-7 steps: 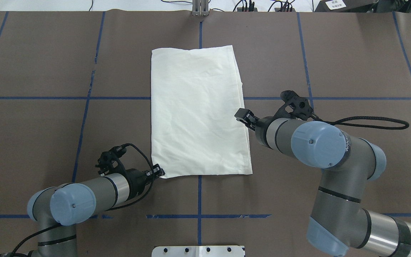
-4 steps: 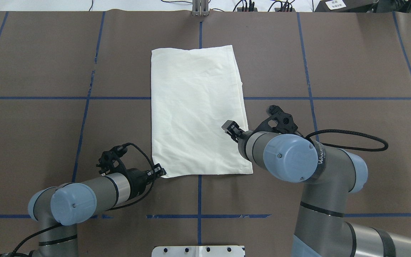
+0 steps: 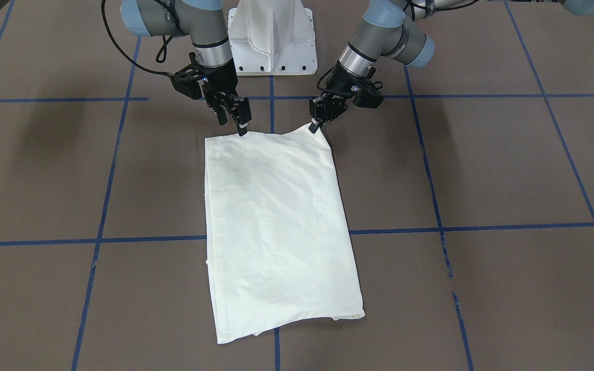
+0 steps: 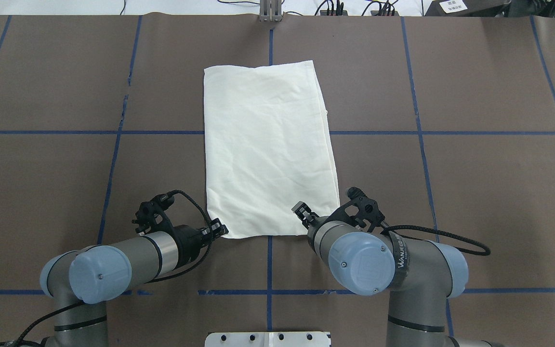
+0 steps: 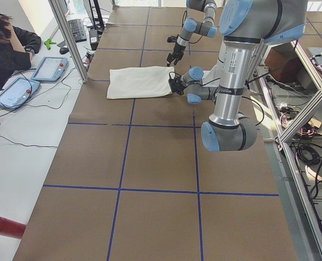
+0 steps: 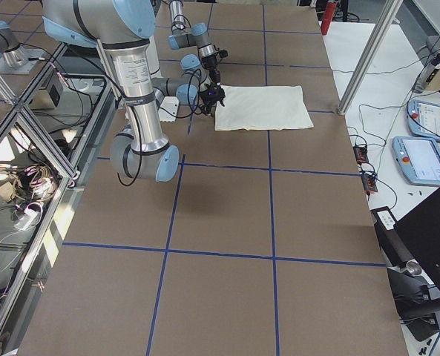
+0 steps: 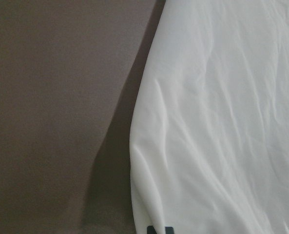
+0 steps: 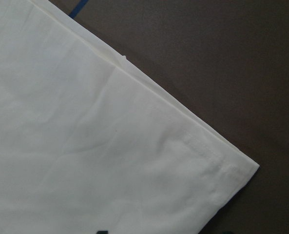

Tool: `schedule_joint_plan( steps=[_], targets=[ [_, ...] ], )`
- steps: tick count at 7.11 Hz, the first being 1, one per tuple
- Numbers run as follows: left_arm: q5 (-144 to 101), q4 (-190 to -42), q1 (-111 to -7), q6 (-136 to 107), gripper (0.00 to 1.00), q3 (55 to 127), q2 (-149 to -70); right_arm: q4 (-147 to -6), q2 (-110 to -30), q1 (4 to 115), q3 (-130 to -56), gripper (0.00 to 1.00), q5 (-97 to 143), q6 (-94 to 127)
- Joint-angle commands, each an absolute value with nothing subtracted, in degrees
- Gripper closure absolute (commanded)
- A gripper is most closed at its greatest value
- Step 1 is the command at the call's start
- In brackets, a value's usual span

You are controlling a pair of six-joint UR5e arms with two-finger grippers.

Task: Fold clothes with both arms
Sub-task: 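Close both grippers on the near corners of the folded shirt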

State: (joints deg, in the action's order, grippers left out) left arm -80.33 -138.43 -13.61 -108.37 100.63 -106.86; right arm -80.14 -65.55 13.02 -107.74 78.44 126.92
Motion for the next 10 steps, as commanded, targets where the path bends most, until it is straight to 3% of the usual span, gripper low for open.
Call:
schedule_joint_plan(
  steps=[1, 10],
  targets=[
    [-80.3, -138.4, -13.7, -108.4, 1.00, 100.6, -106.9, -79.7, -65.5, 13.2, -105.5, 0.18, 78.2, 126.9],
    [-80.4, -138.5, -13.7, -108.5, 1.00, 100.4, -106.8, -80.1, -62.4, 13.9, -101.3, 0.17, 76.7, 127.0]
  ],
)
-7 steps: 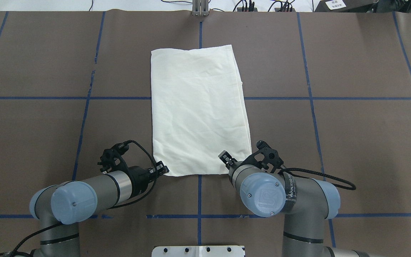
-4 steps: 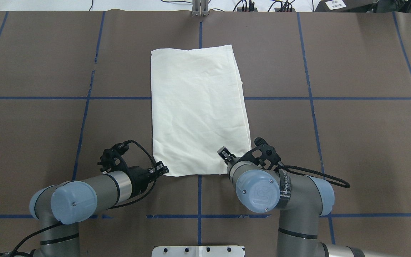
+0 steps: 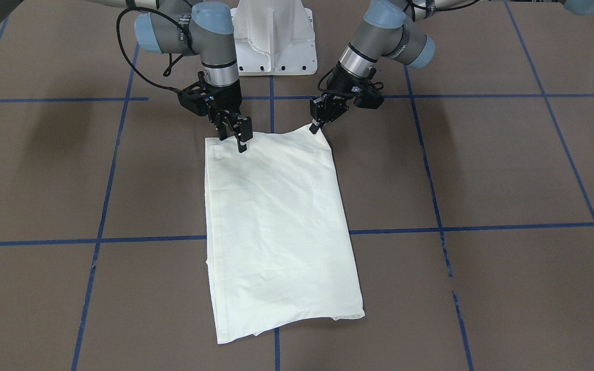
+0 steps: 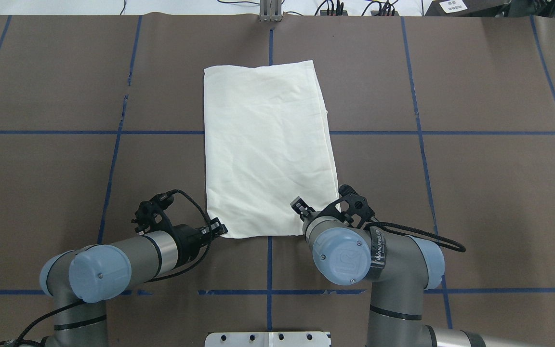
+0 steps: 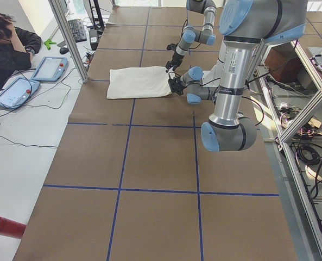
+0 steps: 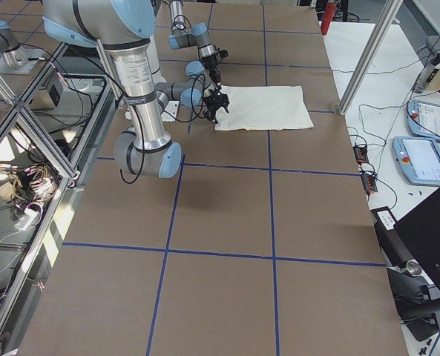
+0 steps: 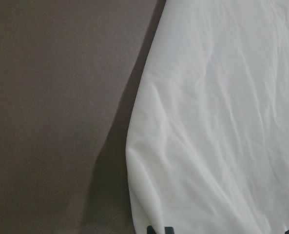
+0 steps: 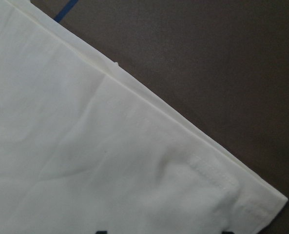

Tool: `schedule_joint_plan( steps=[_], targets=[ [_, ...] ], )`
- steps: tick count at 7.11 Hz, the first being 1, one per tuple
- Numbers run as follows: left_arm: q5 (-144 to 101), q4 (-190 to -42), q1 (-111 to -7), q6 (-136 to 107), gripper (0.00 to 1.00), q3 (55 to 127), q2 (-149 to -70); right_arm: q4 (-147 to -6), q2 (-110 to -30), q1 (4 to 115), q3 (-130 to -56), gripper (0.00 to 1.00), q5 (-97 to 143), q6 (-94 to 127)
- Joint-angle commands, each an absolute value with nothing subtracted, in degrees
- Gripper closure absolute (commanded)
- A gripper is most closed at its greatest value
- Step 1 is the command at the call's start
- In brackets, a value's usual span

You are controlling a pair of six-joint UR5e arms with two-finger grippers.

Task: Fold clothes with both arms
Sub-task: 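Close both grippers on the near corners of the folded shirt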

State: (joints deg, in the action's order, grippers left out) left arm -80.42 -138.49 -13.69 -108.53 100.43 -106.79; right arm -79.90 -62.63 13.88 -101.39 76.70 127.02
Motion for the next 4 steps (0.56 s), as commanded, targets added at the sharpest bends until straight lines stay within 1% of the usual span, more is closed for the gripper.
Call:
schedule_joint_plan(
  steps=[1, 4],
  targets=[
    [-80.4, -138.5, -13.6, -108.5, 1.00, 100.5, -106.8, -80.2, -62.4, 13.9, -101.3, 0.17, 76.6, 127.0],
    [-80.4, -138.5, -13.7, -108.5, 1.00, 100.4, -106.8, -80.2, -62.1, 13.8, -100.4, 0.19, 76.6, 126.9]
  ],
)
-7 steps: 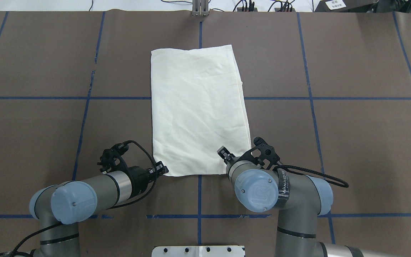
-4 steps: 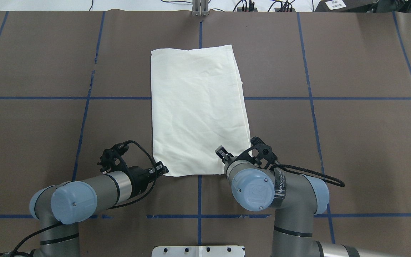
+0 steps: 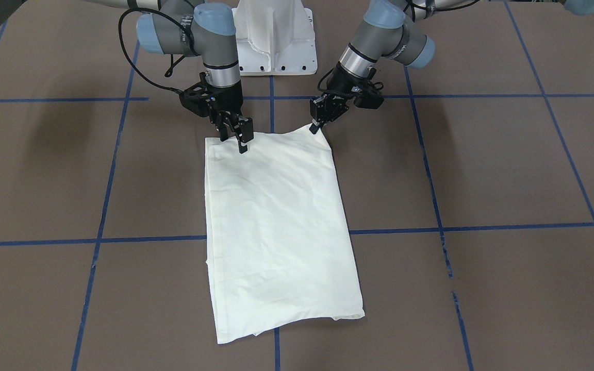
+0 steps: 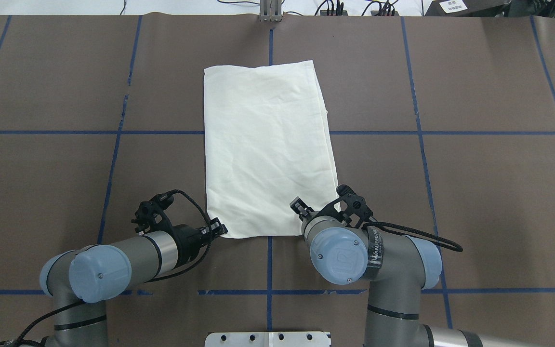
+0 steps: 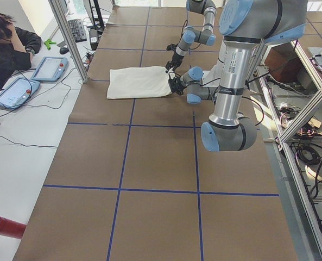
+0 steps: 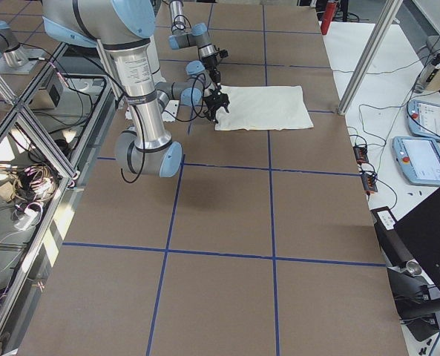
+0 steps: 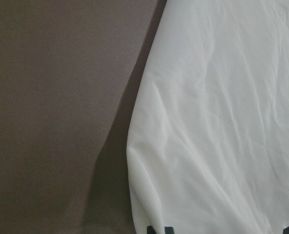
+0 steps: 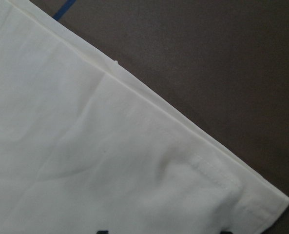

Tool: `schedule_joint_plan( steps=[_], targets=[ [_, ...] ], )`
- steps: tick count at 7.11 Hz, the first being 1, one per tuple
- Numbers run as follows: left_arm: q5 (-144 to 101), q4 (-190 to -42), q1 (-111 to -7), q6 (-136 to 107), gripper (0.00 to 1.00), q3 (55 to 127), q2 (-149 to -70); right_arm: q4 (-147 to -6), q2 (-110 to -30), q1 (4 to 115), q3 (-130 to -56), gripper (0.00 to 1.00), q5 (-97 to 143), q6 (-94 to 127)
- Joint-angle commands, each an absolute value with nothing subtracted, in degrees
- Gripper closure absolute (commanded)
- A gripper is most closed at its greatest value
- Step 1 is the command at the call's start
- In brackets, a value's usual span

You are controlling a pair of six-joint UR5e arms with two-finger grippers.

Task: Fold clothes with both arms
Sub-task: 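Close both grippers on the near corners of the folded shirt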

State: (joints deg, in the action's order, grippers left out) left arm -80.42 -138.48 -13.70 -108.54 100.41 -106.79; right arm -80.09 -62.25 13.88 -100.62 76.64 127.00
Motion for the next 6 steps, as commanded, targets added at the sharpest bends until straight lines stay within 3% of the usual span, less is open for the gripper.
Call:
schedule_joint_plan(
  steps=[1, 2, 4, 5, 6],
  targets=[
    [-80.4, -138.5, -13.7, -108.5, 1.00, 100.4, -106.8, -80.1, -61.9, 13.9, -100.4, 0.31, 76.6, 127.3],
    [-80.4, -138.5, -13.7, -108.5, 1.00, 100.4, -106.8, -80.0, -61.4, 14.1, -100.4, 0.57, 76.6, 128.4],
    [-80.4, -138.5, -13.6, -108.5, 1.00, 100.4, -106.8, -79.9, -61.3, 14.1, -99.8, 0.63, 76.6, 128.5],
    [-80.4, -138.5, -13.6, -108.5, 1.00, 100.4, -106.8, -79.7, -61.3, 14.2, -99.7, 0.91, 76.6, 128.5],
    [-80.4, -138.5, -13.6, -108.5, 1.00, 100.5, -106.8, -79.7, -61.3, 14.4, -99.7, 0.95, 76.6, 128.5]
  ],
)
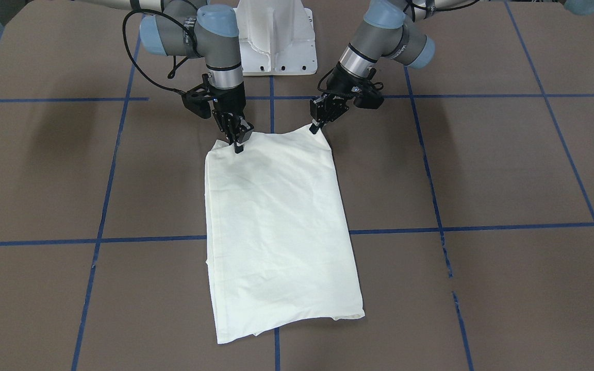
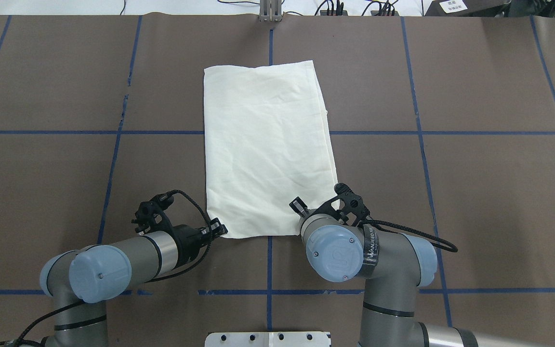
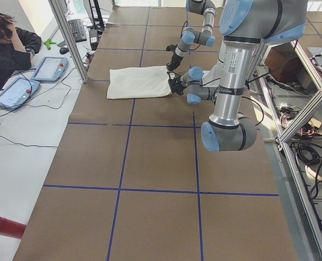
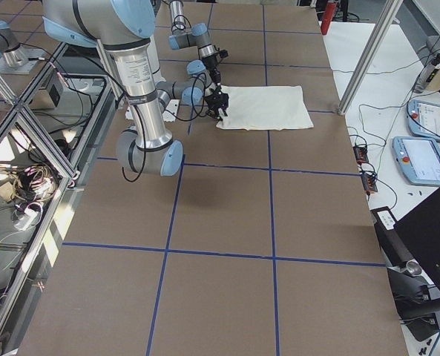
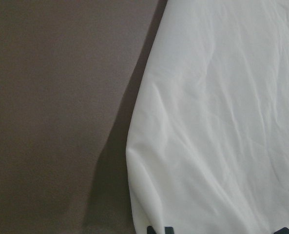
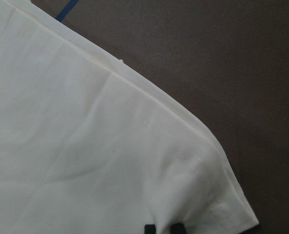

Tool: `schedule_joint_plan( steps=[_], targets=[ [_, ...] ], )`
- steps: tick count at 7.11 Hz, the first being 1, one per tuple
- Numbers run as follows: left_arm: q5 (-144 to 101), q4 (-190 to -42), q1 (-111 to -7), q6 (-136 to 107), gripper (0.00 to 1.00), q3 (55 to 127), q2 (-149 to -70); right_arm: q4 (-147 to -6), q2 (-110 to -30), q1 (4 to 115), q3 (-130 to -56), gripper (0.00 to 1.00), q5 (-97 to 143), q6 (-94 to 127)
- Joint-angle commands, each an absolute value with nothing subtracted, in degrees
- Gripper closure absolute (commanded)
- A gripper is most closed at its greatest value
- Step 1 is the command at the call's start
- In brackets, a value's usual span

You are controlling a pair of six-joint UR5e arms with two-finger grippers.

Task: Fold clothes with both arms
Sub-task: 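Lift the near edge with both grippers and fold it away from the robot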

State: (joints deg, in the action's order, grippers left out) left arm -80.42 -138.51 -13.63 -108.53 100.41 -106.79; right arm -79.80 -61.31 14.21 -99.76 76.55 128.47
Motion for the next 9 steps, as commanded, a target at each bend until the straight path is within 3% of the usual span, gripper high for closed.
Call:
schedule_joint_plan(
  steps=[1, 4, 9],
  targets=[
    [-80.4, -138.5, -13.6, -108.5, 1.00, 100.5, -106.9, -79.6, -61.1, 15.0, -99.8, 1.00, 76.6, 129.5],
    [-80.9, -137.8, -14.1, -108.1, 1.00, 104.8, -106.3, -80.5, -61.8, 15.9, -105.4, 1.00, 76.7, 129.8],
    [-83.9, -113.7, -14.3, -107.6, 1.00, 130.5, -103.6, -109.5, -63.7, 2.3, -135.1, 1.00, 72.4, 135.0]
  ],
)
